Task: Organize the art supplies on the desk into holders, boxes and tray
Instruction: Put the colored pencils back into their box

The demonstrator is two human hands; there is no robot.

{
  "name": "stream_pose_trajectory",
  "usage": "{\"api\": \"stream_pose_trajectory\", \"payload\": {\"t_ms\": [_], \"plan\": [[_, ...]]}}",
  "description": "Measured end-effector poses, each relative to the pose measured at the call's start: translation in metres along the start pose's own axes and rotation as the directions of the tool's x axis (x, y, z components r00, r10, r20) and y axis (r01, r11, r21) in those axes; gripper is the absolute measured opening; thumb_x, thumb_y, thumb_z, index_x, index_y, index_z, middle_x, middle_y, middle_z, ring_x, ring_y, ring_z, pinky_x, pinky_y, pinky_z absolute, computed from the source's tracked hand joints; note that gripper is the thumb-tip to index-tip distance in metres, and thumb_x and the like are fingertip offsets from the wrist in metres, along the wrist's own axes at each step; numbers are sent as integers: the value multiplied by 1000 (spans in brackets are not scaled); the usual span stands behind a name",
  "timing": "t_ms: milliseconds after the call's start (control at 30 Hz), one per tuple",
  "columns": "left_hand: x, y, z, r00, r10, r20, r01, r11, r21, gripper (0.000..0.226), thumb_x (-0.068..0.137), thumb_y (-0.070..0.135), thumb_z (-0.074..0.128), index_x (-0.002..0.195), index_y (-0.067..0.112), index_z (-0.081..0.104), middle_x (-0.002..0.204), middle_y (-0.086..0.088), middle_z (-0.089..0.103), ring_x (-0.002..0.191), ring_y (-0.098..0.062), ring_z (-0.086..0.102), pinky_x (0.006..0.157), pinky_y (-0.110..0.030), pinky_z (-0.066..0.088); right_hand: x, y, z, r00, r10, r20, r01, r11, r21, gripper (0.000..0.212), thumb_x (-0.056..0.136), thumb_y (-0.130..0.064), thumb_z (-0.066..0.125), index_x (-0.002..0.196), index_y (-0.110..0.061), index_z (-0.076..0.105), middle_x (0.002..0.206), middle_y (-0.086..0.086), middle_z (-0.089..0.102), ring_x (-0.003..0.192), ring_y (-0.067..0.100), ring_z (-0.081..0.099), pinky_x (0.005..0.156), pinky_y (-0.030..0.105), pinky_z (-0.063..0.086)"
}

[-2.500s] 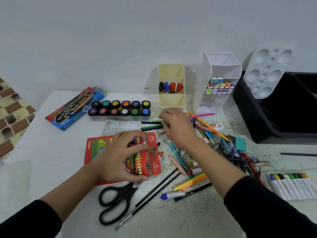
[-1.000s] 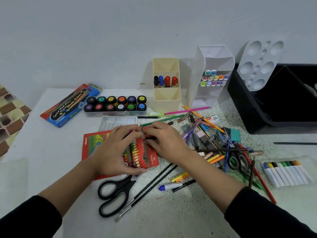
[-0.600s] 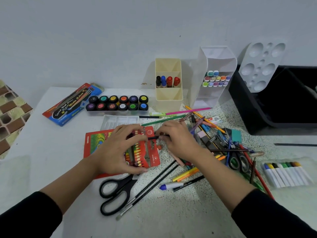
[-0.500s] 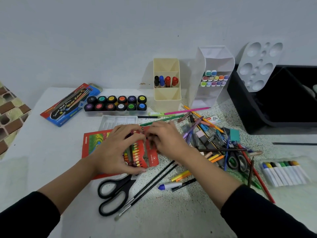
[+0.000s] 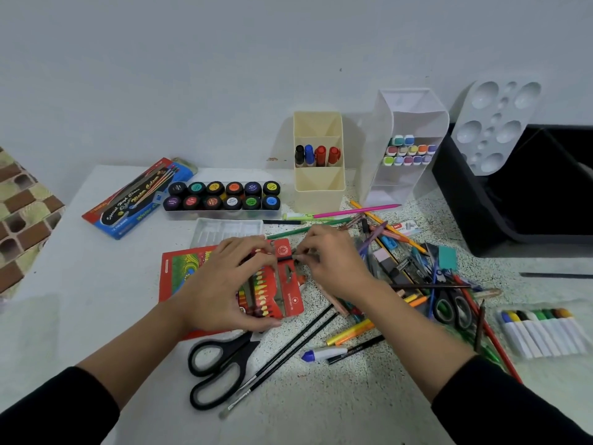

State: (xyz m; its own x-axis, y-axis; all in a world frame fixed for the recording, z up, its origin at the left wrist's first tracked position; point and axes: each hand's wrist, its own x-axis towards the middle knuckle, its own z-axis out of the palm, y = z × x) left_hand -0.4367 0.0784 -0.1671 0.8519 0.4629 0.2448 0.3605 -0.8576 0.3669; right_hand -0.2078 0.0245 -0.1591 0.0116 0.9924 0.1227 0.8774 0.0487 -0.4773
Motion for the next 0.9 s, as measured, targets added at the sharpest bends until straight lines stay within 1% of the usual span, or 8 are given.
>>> {"api": "stream_pose_trajectory", "payload": {"t_ms": [133,233,400,567,667,733,833,900], "plan": [[1,0,0,1000,-1,4,1,1000,3,85,68,80,72,129,24,54,141,5,44,135,-14,40,110,-41,36,3,-8,2,998,-59,-19,59,998,-32,13,89,-10,67,93,-15,78,88,-3,54,93,21,52,78,37,29],[2,0,0,1000,5,10,-5,1000,8,84,68,79,73,127,22,57,141,4,45,135,-15,40,111,-40,34,5,-11,-2,994,-108,-36,105,991,-81,13,87,-12,69,91,-17,80,85,-2,56,91,22,54,74,36,24],[3,1,-1,1000,17,20,-17,1000,7,82,67,78,73,125,22,57,140,3,46,133,-15,41,111,-38,33,12,-13,-3,997,-68,46,68,998,-1,9,87,-19,72,91,-21,81,86,-5,54,91,20,53,87,42,39],[4,1,-1,1000,3,31,-3,1000,-5,81,67,78,74,125,23,58,138,3,47,132,-15,41,110,-41,34,12,-26,14,995,-90,49,82,985,151,13,81,-6,71,80,-16,79,81,-3,56,82,22,56,78,42,47],[4,2,-1,1000,11,28,-11,1000,-6,81,67,77,75,126,24,58,139,4,47,134,-14,41,109,-42,35,10,-17,10,998,-33,59,22,982,187,5,83,-15,78,84,-19,80,83,-7,58,82,16,57,76,38,50],[4,2,0,1000,17,19,-17,1000,0,82,67,77,75,126,23,58,139,3,47,134,-15,42,108,-43,36,12,-4,1,1000,9,-3,-9,981,192,5,85,-21,78,90,-19,78,87,-9,58,81,11,56,75,32,49],[3,1,0,1000,8,4,-8,1000,-2,83,67,77,75,128,23,60,142,0,46,134,-16,41,108,-41,36,21,14,-9,994,-20,-110,27,997,67,16,90,-16,70,105,-14,74,96,-5,61,90,15,55,80,33,47],[2,1,0,1000,14,6,-14,1000,-1,81,68,78,74,129,26,61,142,0,45,134,-16,39,108,-39,35,27,20,-8,992,-81,-95,73,994,-81,20,91,-10,65,109,-11,74,101,2,65,97,23,55,82,40,47]]}}
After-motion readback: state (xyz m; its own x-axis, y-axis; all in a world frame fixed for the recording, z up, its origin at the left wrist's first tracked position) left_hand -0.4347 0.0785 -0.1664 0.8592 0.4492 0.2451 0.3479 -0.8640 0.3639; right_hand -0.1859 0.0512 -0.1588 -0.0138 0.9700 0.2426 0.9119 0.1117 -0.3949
